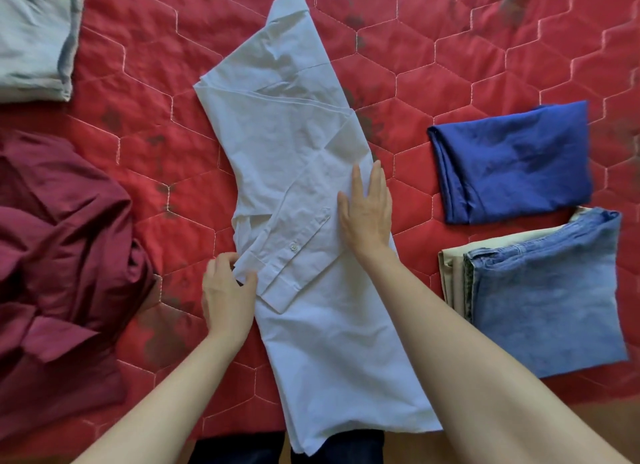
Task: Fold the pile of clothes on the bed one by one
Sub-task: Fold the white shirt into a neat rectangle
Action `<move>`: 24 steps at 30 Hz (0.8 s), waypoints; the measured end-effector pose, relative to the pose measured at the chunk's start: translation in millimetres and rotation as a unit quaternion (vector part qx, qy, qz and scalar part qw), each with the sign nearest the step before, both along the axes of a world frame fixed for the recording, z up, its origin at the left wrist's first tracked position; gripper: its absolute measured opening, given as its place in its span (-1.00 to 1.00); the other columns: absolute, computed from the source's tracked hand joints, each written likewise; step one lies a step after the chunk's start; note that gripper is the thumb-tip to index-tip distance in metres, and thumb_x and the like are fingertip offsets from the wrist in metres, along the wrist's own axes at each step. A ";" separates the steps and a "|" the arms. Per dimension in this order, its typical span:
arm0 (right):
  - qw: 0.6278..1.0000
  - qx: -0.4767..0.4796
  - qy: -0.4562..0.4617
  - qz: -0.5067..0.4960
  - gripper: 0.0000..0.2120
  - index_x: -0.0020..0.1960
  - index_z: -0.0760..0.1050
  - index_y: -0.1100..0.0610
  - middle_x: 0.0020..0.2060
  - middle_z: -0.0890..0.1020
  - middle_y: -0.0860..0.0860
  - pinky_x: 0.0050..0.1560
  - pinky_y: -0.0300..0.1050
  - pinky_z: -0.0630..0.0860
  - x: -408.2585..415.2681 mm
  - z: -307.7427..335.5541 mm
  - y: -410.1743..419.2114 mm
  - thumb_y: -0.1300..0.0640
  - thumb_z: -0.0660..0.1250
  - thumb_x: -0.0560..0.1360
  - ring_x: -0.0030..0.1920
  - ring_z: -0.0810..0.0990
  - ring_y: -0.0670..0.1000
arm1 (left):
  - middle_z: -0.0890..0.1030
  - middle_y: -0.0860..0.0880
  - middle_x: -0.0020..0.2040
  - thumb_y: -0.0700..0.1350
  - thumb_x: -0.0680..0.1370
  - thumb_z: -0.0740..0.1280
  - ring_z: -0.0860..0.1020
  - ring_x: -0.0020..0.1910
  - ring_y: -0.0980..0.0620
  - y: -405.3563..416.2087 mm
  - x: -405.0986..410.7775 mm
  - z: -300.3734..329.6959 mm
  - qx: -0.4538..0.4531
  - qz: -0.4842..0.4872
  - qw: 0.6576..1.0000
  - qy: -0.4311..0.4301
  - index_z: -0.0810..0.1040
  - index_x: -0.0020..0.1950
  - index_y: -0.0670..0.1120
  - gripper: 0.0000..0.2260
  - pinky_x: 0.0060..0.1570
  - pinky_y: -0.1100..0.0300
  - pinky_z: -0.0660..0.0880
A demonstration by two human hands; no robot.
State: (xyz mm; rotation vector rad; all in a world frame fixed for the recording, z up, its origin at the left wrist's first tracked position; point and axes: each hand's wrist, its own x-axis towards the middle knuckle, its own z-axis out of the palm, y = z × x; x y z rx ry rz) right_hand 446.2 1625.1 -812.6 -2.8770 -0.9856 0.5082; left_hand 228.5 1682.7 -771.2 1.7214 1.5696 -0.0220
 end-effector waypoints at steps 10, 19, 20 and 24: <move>0.986 -0.012 -0.040 0.160 -0.47 0.58 -0.05 0.01 0.57 -0.07 0.11 0.52 0.11 -0.15 67.7 -30.1 62.2 -0.10 -0.06 0.66 0.57 -0.11 0.10 | 0.06 -0.16 0.57 -0.07 0.64 0.11 0.02 0.55 -0.15 -10.2 89.0 -45.1 0.206 -0.374 0.902 0.067 0.14 0.56 -0.11 -0.51 0.49 -0.16 0.01; 0.984 0.021 -0.021 0.176 -0.49 0.56 0.05 0.04 0.55 0.09 0.11 0.52 0.12 -0.03 -3.0 -34.2 -79.4 -0.05 -0.05 0.64 0.56 0.02 0.11 | 0.18 -0.23 0.53 0.00 0.62 -0.01 0.18 0.51 -0.19 -27.9 28.2 -72.4 0.229 -0.384 0.888 0.104 0.20 0.53 -0.17 -0.49 0.46 -0.18 0.07; 0.982 0.016 -0.011 0.189 -0.49 0.56 0.07 0.05 0.55 0.11 0.12 0.52 0.13 0.01 -11.3 -31.5 -99.3 -0.04 -0.04 0.64 0.55 0.04 0.12 | 0.18 -0.23 0.53 0.01 0.61 -0.02 0.17 0.52 -0.20 -36.9 18.4 -71.1 0.225 -0.378 0.891 0.114 0.20 0.53 -0.18 -0.49 0.46 -0.17 0.05; 0.968 -0.005 0.014 0.251 -0.51 0.50 0.27 0.11 0.48 0.28 0.19 0.44 0.21 0.20 -26.2 -15.3 -149.8 -0.01 0.03 0.61 0.48 0.23 0.23 | 0.17 -0.22 0.53 0.05 0.61 -0.01 0.17 0.51 -0.21 -78.8 -13.6 -59.9 0.183 -0.356 0.907 0.130 0.24 0.51 -0.18 -0.47 0.42 -0.22 0.14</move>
